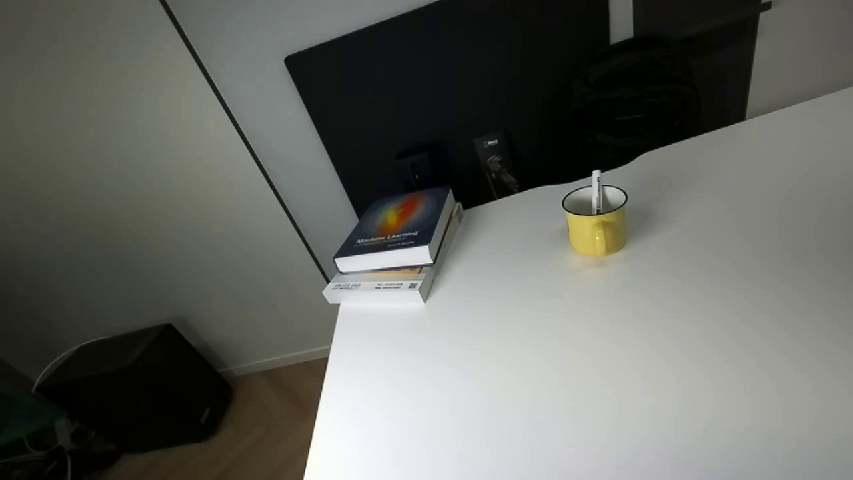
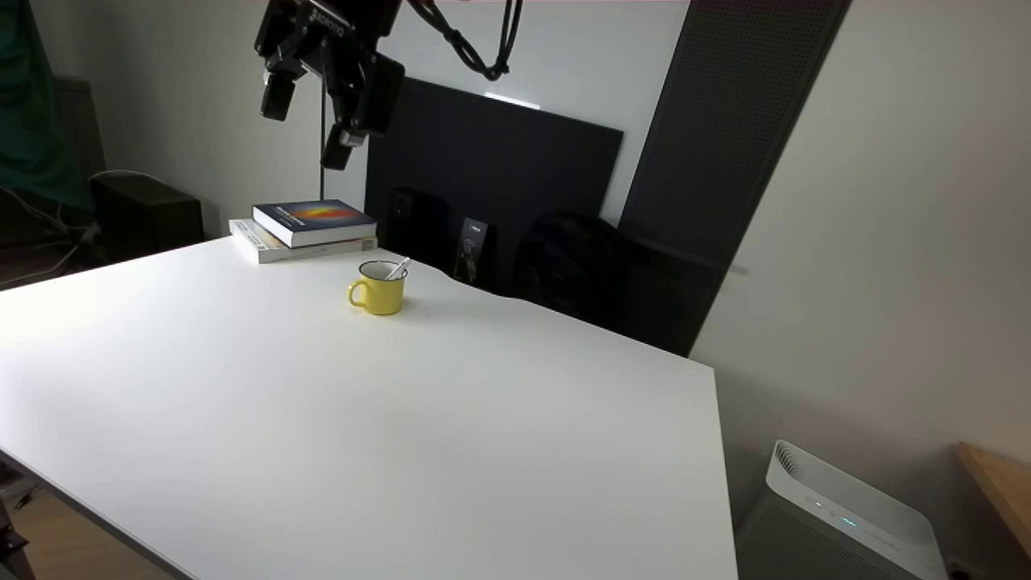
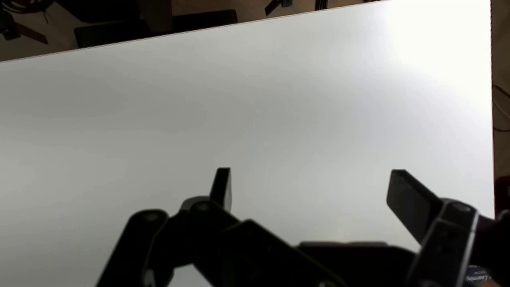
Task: Take the marker from the cup and put it on the table
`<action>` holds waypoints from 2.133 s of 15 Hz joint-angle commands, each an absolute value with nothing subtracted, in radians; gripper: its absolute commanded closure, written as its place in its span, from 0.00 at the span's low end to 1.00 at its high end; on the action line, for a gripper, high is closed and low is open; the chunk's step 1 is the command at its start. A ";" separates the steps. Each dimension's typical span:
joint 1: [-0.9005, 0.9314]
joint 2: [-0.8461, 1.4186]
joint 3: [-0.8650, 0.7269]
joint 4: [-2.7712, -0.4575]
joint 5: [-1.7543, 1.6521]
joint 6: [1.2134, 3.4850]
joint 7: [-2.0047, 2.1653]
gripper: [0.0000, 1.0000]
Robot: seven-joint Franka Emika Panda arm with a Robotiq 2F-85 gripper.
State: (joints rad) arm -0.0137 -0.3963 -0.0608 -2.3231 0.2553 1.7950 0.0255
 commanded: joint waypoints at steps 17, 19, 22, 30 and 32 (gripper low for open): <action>-0.054 0.461 -0.040 -1.609 0.321 1.689 -0.071 0.00; -0.058 0.542 -0.023 -1.503 0.319 1.653 -0.069 0.00; -0.061 0.652 -0.002 -1.353 0.317 1.592 -0.062 0.00; -0.068 0.921 0.037 -0.979 0.315 1.434 -0.053 0.00; -0.069 0.982 0.041 -0.894 0.318 1.411 -0.024 0.00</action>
State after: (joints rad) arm -0.0508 0.8628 0.0162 -1.0881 0.3195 1.4865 -0.0901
